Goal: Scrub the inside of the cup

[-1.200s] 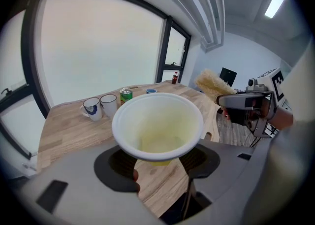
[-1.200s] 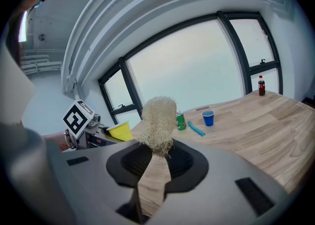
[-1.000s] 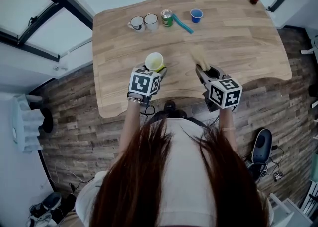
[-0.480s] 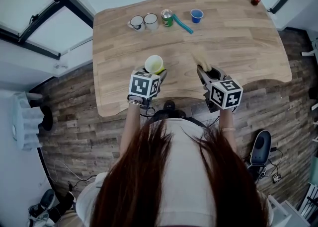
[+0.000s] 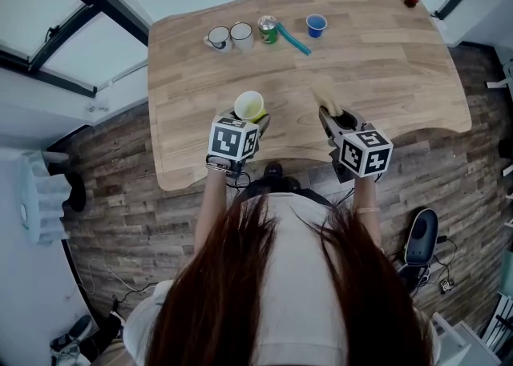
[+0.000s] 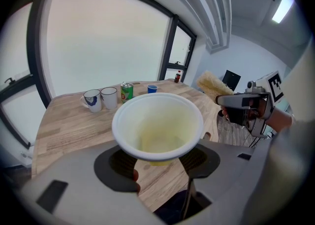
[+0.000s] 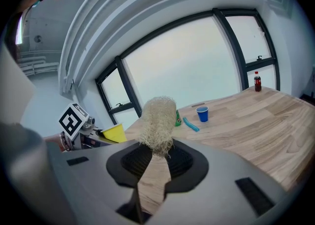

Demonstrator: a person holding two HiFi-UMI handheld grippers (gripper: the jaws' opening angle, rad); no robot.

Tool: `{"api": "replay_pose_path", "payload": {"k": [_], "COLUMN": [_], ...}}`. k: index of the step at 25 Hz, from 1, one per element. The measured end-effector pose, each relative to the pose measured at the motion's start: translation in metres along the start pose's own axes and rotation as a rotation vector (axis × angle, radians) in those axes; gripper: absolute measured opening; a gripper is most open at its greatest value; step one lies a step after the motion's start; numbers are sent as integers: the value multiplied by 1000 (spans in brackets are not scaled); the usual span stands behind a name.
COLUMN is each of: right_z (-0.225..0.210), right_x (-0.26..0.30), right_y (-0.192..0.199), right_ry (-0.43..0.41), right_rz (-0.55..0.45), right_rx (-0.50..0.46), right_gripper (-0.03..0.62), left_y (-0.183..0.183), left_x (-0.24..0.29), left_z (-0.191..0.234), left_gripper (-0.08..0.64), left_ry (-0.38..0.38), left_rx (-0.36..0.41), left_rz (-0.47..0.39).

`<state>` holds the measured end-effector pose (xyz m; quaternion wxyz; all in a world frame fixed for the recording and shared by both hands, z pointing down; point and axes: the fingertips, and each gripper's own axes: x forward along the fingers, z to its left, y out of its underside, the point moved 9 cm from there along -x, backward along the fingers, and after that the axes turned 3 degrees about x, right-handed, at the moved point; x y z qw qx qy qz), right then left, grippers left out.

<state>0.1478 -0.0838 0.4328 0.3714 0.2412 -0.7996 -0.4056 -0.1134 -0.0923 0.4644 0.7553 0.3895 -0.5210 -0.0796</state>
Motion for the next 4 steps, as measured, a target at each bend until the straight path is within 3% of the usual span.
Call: {"api": "replay_pose_path", "payload": {"k": [4], "right_z": [-2], "right_x": [5], "right_y": [2], "right_ry": [3], "right_rz": [2], "right_rx": [12], "right_gripper": [92], "left_y": [2], "left_x": [0], "left_z": [4], "left_gripper": [255], "left_ry": [0], "left_rx": [1], "left_rz": [3]}}
